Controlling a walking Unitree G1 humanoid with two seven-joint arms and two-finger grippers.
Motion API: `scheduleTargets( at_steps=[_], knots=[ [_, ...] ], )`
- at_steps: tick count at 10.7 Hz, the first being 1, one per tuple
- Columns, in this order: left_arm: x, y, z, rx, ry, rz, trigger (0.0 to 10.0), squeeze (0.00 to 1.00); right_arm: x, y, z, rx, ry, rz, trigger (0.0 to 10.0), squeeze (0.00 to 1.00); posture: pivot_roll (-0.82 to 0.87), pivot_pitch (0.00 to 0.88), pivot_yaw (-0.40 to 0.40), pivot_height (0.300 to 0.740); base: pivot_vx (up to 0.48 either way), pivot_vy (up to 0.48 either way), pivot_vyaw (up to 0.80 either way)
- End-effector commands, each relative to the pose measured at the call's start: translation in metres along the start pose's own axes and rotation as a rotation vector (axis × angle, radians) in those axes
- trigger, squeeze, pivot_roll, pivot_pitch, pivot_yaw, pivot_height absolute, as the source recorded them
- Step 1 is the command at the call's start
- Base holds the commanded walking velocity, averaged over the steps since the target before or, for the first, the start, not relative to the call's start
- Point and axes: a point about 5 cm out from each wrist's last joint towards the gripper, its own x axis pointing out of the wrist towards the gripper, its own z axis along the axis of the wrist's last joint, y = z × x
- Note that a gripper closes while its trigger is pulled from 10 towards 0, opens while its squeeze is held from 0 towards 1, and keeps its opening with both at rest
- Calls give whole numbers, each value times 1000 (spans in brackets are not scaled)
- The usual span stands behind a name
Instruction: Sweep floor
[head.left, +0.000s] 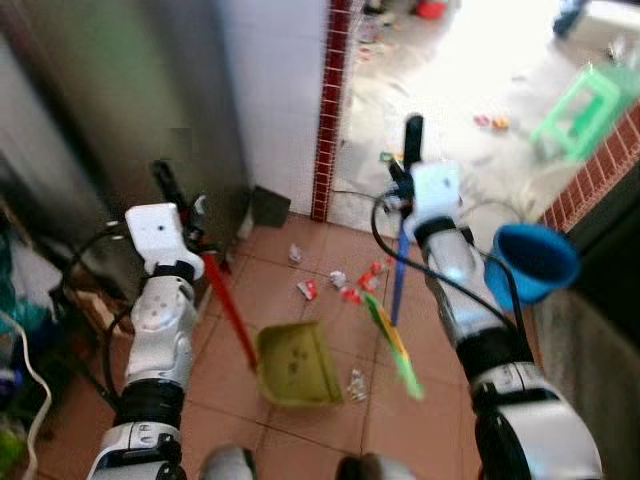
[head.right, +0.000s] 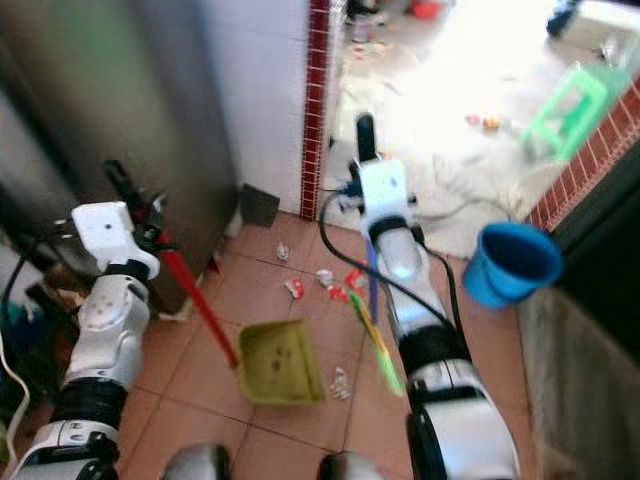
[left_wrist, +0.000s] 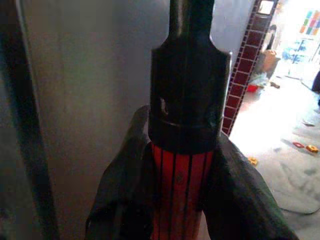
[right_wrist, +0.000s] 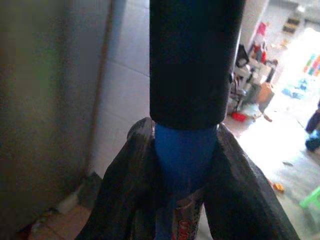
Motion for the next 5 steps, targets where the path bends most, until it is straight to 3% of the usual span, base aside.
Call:
scheduleTargets(
  at_steps=[1, 3, 4, 5],
  knots=[
    [12, -10, 26, 1, -103, -26, 10000, 0, 9, -1, 16, -21, -57, 17, 10000, 0, 14, 0, -110, 740, 0, 0, 0],
    [6, -14, 26, -11, -96, -27, 10000, 0, 1, 6, 5, -7, -41, 22, 10000, 0, 1, 0, -49, 740, 0, 0, 0],
    [-11, -16, 20, -19, -60, -41, 10000, 0, -18, 3, 1, 7, -37, -5, 10000, 0, -50, 0, -12, 740, 0, 0, 0],
    [-17, -17, 16, -25, -42, -47, 10000, 0, -32, -2, -11, -2, 0, -17, 10000, 0, -63, 0, -3, 740, 0, 0, 0]
  ],
)
